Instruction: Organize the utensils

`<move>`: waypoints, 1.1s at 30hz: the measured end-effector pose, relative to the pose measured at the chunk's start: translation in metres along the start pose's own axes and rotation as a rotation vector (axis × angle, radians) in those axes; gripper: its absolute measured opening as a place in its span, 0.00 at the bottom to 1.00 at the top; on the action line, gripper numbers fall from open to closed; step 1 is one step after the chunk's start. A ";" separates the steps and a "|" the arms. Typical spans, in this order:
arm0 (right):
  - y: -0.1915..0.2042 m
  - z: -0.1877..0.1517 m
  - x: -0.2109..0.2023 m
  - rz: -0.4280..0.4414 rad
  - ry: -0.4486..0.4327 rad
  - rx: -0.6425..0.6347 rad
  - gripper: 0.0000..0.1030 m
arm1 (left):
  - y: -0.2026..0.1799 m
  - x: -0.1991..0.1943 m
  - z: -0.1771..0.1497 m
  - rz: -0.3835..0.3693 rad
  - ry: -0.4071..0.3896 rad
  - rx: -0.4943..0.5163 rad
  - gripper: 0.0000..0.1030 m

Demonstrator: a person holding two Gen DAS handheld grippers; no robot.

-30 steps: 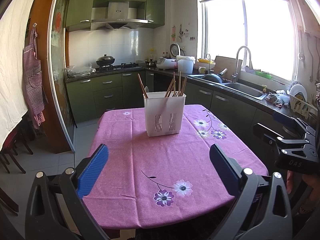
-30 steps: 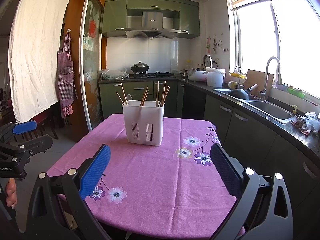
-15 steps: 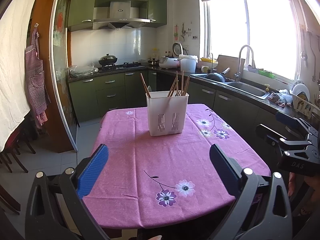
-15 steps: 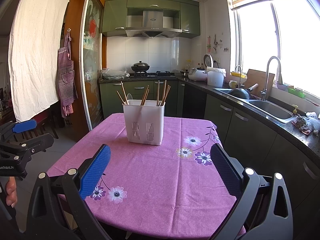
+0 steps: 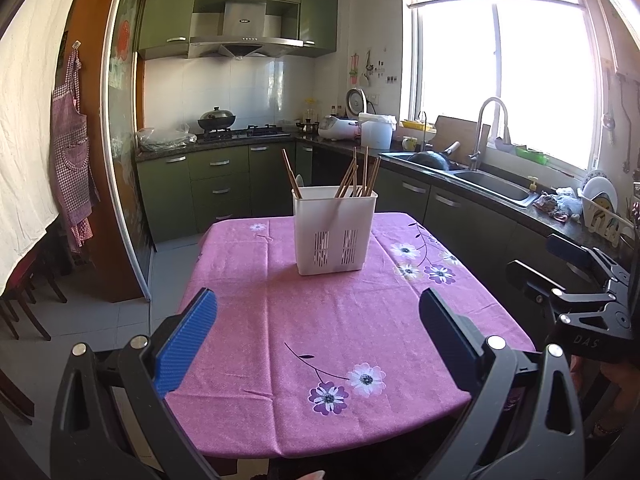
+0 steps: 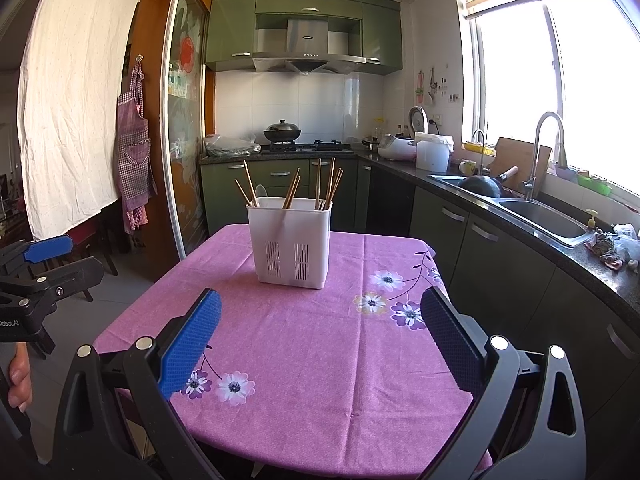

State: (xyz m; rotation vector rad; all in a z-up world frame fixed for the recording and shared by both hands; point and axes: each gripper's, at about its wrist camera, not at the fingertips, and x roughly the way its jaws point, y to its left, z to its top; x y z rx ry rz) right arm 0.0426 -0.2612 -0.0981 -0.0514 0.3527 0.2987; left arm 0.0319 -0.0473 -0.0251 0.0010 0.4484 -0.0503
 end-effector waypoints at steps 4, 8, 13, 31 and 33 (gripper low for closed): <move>0.000 -0.001 0.001 -0.001 0.002 0.000 0.95 | -0.002 0.002 0.001 -0.007 0.013 0.003 0.94; 0.001 -0.001 0.001 -0.002 0.003 -0.001 0.95 | -0.002 0.003 0.001 0.017 0.001 0.011 0.94; 0.001 -0.004 0.005 0.003 0.012 0.000 0.95 | -0.006 0.006 0.001 0.033 -0.002 0.028 0.94; -0.009 -0.011 0.026 0.001 0.057 0.015 0.95 | 0.006 0.062 -0.007 0.021 0.141 0.013 0.94; -0.012 -0.013 0.036 -0.002 0.077 0.018 0.95 | 0.012 0.078 -0.008 0.031 0.158 0.006 0.94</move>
